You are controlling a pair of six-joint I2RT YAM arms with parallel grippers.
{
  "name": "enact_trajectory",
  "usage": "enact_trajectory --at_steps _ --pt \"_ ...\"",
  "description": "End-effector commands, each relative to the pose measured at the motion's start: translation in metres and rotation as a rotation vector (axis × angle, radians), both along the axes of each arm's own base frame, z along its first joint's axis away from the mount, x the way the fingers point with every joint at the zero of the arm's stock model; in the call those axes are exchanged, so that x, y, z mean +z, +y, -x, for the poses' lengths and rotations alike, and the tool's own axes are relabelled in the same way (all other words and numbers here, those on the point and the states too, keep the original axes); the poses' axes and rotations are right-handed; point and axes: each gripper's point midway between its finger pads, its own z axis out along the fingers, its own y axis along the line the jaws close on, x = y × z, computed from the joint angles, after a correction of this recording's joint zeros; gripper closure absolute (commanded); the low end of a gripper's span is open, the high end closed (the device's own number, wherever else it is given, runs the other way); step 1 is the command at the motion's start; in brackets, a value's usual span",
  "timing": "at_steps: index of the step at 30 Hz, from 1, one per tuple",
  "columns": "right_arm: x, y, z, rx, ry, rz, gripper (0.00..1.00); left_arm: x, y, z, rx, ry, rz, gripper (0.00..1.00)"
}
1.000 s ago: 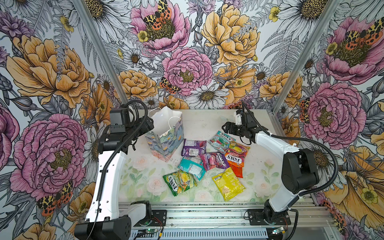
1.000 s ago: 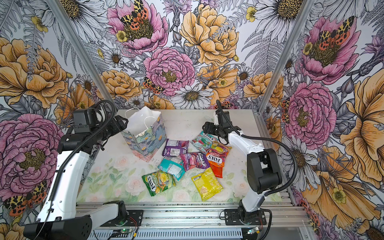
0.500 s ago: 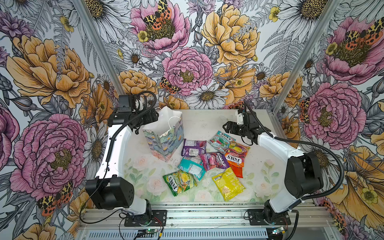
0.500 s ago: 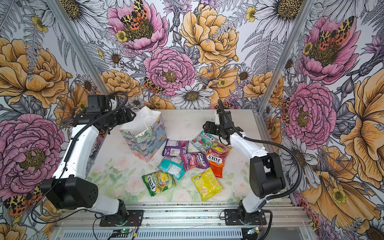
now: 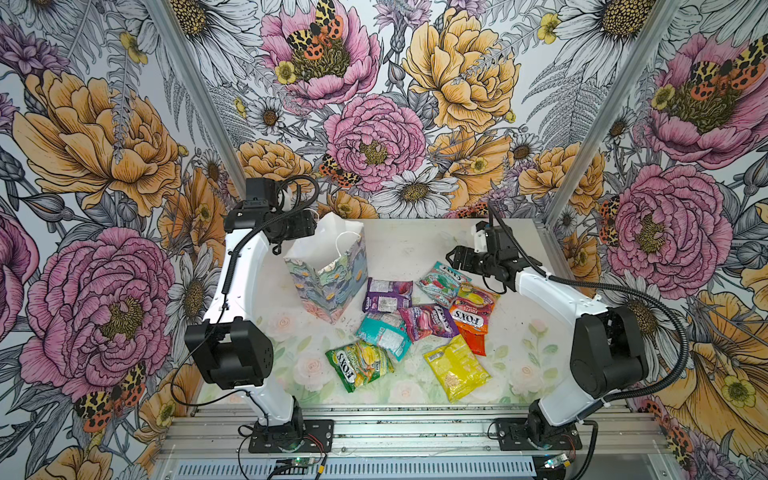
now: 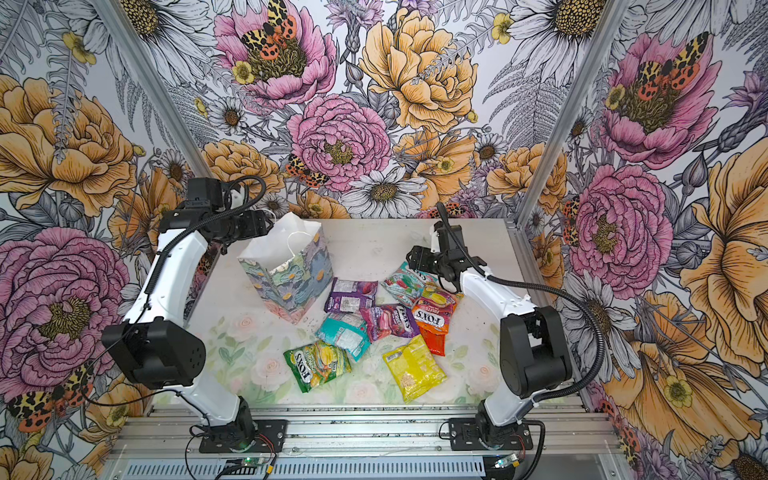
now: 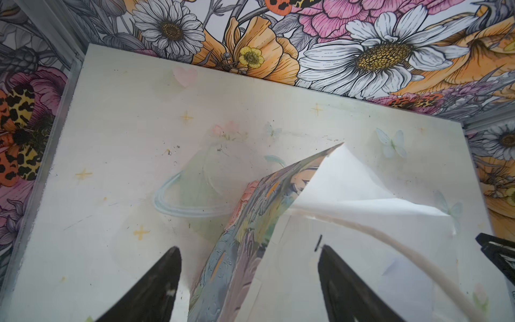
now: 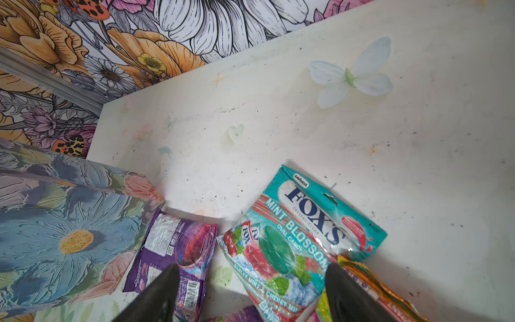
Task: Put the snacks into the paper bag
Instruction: 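Grip the bag rim with the left gripper while the right nears the yellow packet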
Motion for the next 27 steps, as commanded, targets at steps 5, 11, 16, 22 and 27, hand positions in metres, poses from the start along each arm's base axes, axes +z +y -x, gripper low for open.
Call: enact_trajectory --at_steps 5,11,16,22,27 --pt "0.001 0.009 0.027 0.016 0.040 -0.087 0.19 -0.017 -0.005 -0.001 -0.040 0.060 0.007 0.29" --pt "-0.014 0.015 0.053 0.027 0.100 -0.115 0.22 -0.026 -0.008 0.000 -0.049 0.086 0.028 0.48" --pt "-0.027 0.028 0.076 0.050 0.160 -0.140 0.31 -0.023 -0.014 0.003 -0.070 0.080 0.057 0.68" --pt "-0.060 0.043 0.109 0.090 0.268 -0.138 0.40 -0.026 -0.021 0.005 -0.091 0.093 0.103 0.90" --pt "-0.077 0.040 0.137 0.096 0.347 -0.103 0.42 -0.027 -0.026 0.009 -0.101 0.099 0.146 1.00"
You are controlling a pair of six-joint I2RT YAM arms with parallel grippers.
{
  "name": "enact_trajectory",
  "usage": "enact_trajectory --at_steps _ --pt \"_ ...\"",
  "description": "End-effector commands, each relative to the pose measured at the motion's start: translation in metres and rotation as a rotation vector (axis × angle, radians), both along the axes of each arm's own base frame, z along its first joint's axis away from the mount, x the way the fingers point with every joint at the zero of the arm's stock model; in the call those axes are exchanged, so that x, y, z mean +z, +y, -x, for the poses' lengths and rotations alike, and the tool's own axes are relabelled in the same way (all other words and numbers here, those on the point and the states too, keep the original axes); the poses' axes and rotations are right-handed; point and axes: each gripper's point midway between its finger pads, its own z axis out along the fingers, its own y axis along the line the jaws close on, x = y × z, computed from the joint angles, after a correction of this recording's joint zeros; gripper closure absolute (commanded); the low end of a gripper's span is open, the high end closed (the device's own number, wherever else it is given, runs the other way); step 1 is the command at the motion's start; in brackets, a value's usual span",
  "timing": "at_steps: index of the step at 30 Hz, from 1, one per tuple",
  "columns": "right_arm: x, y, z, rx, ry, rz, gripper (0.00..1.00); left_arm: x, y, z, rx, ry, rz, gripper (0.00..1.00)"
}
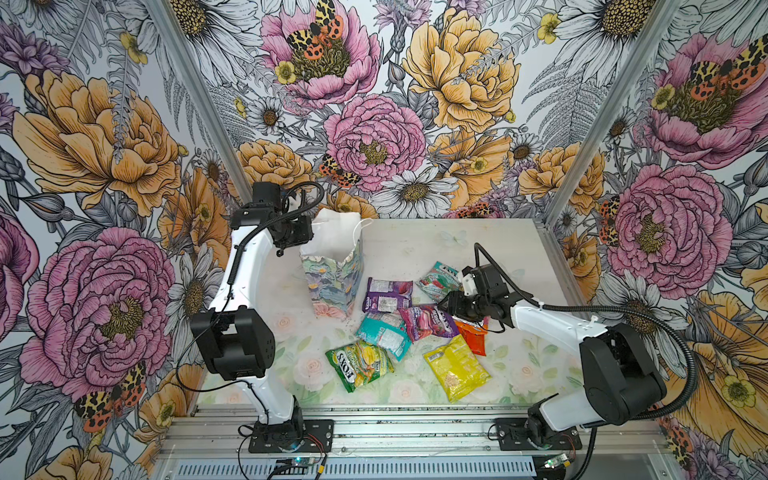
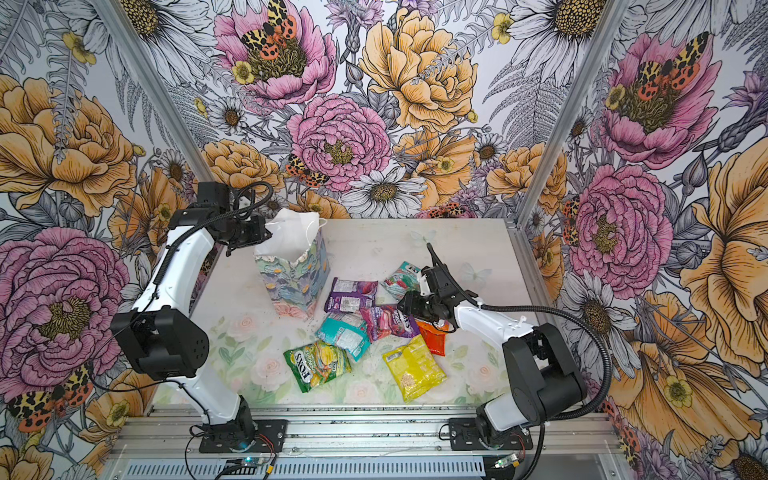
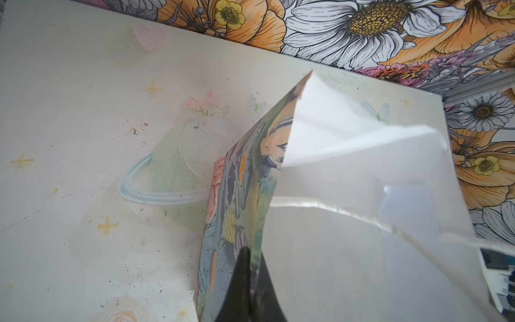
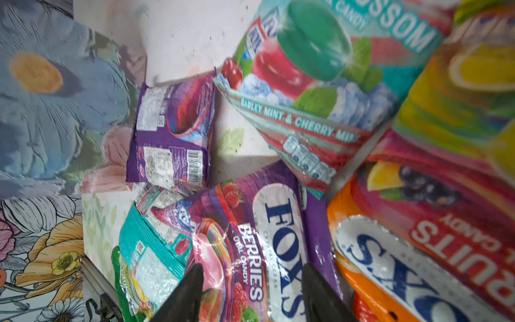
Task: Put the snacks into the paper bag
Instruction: 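Grip the bag rim with the left gripper while the right nears the yellow packet, then lower the right gripper and grasp the yellow candy packet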
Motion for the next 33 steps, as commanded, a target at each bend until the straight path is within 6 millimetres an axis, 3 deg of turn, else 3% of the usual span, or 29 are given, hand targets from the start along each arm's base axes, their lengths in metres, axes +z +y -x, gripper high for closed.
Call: enact_trajectory --at_steps 1,5,9,12,15,33 --pt "0.005 -0.003 0.018 -0.001 0.022 0.008 0.42 0.001 -0.007 0.007 -0.021 0.007 0.061 1.00" --pt "0.011 -0.029 0.048 -0.012 0.044 0.109 0.42 -0.003 -0.009 0.011 -0.024 0.020 0.073 1.00" --pt "0.001 -0.059 0.087 -0.029 0.101 0.212 0.40 0.000 -0.011 0.012 -0.026 0.016 0.088 1.00" --pt "-0.012 -0.068 0.110 -0.037 0.149 0.228 0.36 0.005 -0.010 0.013 -0.025 0.006 0.100 1.00" --pt "-0.023 -0.073 0.121 -0.044 0.172 0.235 0.34 0.007 -0.011 0.013 -0.031 0.001 0.115 1.00" --pt "-0.040 -0.041 0.135 0.003 0.211 0.093 0.36 0.000 -0.015 0.013 -0.039 0.017 0.120 1.00"
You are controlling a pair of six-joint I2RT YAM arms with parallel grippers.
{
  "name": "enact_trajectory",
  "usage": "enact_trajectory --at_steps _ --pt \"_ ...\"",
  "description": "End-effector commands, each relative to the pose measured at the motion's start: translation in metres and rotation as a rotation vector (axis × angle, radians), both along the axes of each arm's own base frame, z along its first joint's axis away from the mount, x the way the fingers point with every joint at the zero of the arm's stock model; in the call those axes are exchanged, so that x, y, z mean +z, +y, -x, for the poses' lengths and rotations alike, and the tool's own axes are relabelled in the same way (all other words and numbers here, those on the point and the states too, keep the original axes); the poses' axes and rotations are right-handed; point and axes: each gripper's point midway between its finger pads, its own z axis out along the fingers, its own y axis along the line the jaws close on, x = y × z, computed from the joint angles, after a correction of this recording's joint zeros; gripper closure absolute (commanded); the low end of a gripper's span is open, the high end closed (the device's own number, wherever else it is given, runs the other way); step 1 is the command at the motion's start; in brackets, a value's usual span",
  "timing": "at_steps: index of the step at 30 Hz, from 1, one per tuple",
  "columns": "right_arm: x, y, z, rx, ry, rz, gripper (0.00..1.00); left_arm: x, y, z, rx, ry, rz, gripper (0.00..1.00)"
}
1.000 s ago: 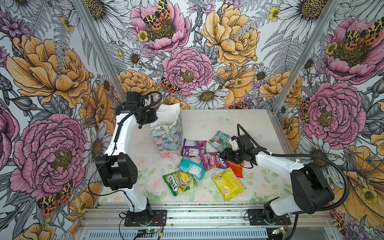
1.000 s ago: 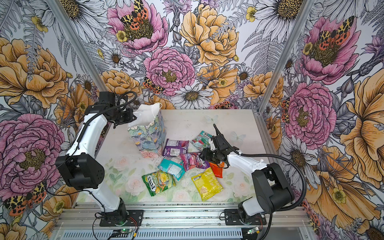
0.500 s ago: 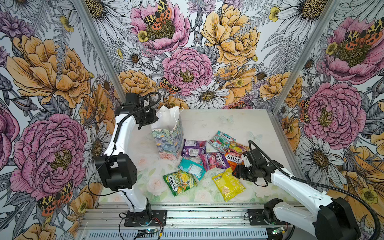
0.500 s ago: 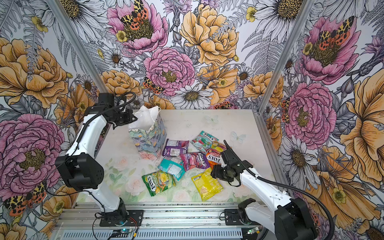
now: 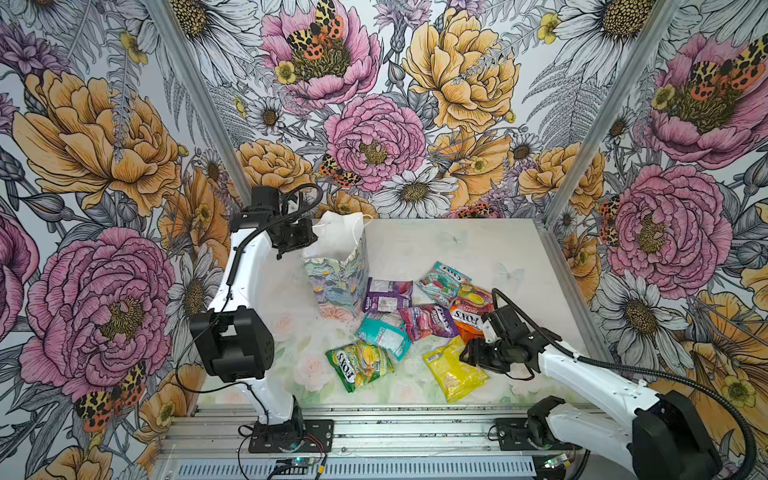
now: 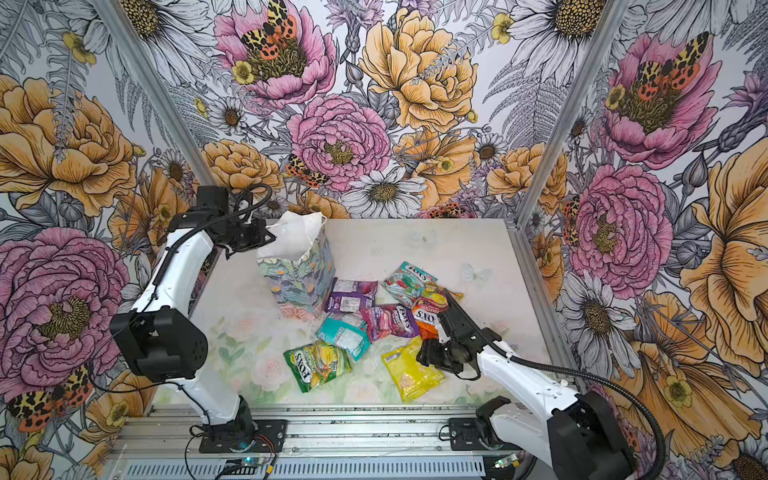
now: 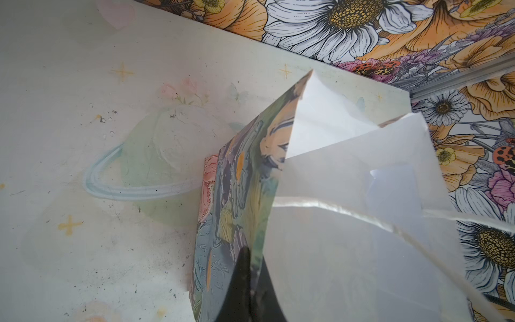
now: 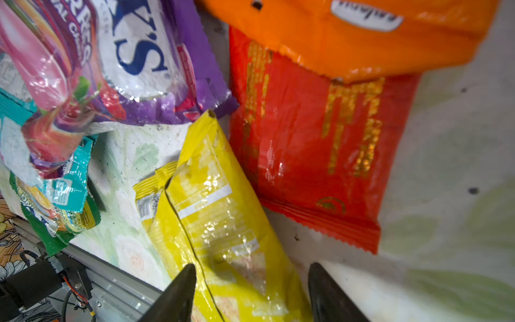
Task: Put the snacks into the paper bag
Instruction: 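Lower the right gripper and grasp the yellow candy packet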
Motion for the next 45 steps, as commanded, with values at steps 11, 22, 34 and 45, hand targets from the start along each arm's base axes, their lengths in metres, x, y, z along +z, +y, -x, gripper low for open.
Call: enact_trajectory --at_steps 11,22,34,45 --pt "-0.004 0.017 -0.003 0.002 -0.018 -0.056 0.49 0.004 -0.006 0.006 -0.011 -0.001 0.032 1.00" --pt "-0.031 0.014 0.007 0.047 0.013 0.032 0.51 0.005 -0.006 0.006 -0.011 -0.003 0.031 1.00" --pt "0.038 0.040 -0.023 0.063 -0.120 -0.074 1.00 0.006 -0.005 0.007 -0.008 -0.005 0.033 1.00" --pt "0.165 0.058 -0.081 0.087 -0.381 -0.079 1.00 0.007 -0.004 0.007 -0.001 -0.005 0.034 1.00"
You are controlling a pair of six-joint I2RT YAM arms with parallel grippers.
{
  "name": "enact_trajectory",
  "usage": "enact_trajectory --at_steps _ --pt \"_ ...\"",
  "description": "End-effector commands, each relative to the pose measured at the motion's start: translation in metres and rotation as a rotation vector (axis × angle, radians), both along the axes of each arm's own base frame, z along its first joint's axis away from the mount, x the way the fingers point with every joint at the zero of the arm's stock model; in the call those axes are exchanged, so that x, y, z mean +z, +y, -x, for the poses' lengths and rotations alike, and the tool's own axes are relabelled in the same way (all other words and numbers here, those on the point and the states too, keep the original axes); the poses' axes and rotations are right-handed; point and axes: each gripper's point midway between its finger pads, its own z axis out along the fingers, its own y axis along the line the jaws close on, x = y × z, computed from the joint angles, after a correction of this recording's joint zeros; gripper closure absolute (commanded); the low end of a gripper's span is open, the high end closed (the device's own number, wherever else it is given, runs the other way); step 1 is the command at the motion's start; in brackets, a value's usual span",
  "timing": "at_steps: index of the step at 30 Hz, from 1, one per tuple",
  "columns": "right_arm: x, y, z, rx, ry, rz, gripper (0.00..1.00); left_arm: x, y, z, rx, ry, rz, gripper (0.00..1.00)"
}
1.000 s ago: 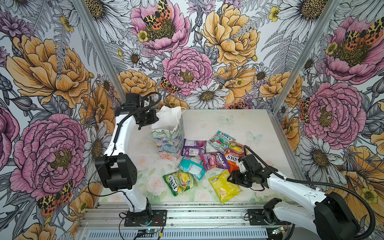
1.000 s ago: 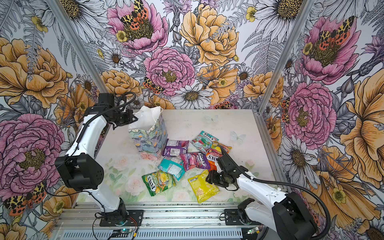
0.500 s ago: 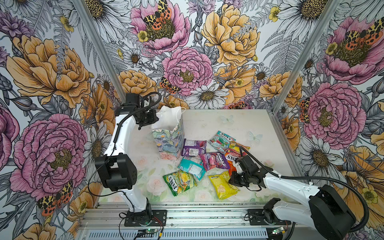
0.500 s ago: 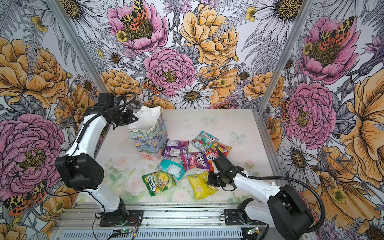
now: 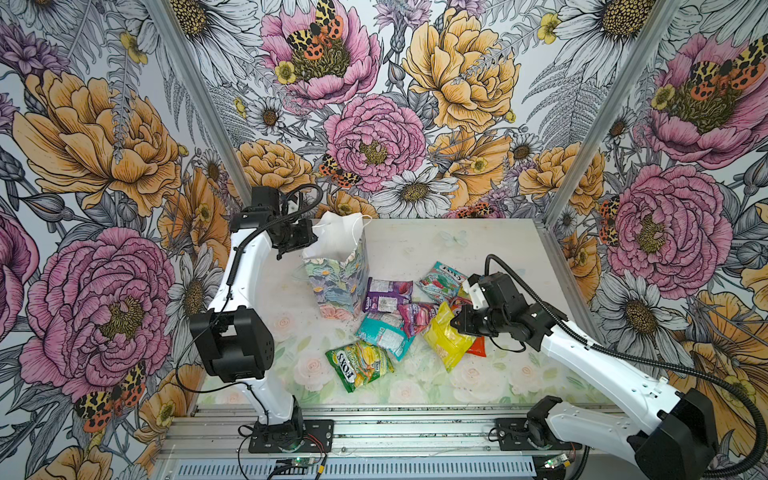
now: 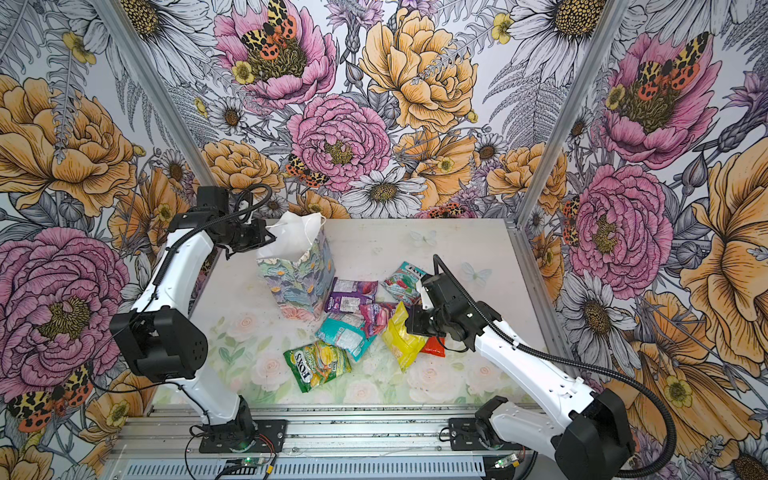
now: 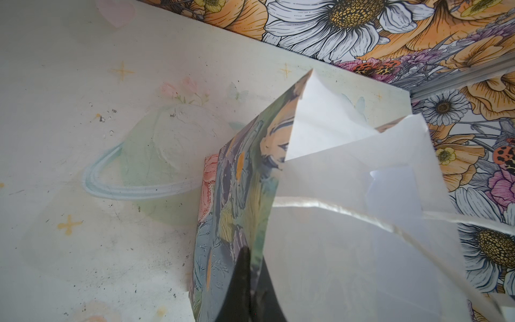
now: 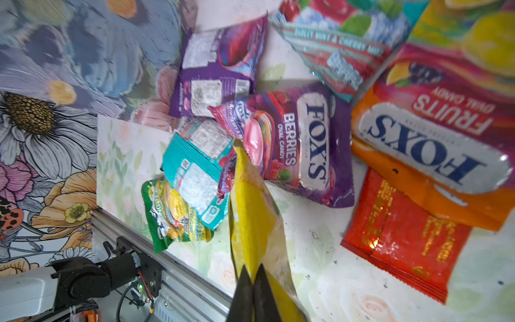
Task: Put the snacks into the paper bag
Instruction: 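Lower the right gripper and grasp the yellow candy packet, then lift the yellow packet with the right gripper and carry it above the bag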
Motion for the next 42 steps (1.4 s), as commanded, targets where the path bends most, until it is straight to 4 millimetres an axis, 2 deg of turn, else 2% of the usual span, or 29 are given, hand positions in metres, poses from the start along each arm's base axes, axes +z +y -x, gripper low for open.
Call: enact_trajectory --at_steps 1,6,9,14,18,28,35,42 --pt "0.045 0.004 -0.024 0.001 -0.132 0.019 1.00 0.008 -0.005 0.007 -0.002 -0.007 0.034 1.00" --pt "0.107 0.012 -0.072 -0.014 -0.330 0.066 1.00 0.008 -0.005 0.007 0.000 -0.005 0.037 1.00" --pt "0.135 0.018 -0.097 -0.026 -0.422 0.089 1.00 0.009 -0.005 0.008 0.002 -0.005 0.039 1.00" --pt "0.170 0.029 -0.142 -0.040 -0.551 0.149 1.00 0.007 -0.007 0.007 0.001 0.001 0.044 1.00" --pt "0.204 0.047 -0.173 -0.038 -0.647 0.129 1.00 0.008 -0.011 0.008 -0.009 -0.001 0.044 1.00" --pt "0.262 0.086 -0.242 -0.056 -0.832 0.100 1.00 0.007 -0.017 0.008 -0.023 0.000 0.044 1.00" --pt "0.292 0.121 -0.266 -0.057 -0.924 -0.017 1.00 0.008 -0.019 0.009 -0.028 -0.001 0.047 1.00" --pt "0.294 0.165 -0.265 -0.018 -0.970 -0.114 1.00 0.010 -0.019 0.009 -0.029 -0.004 0.058 1.00"
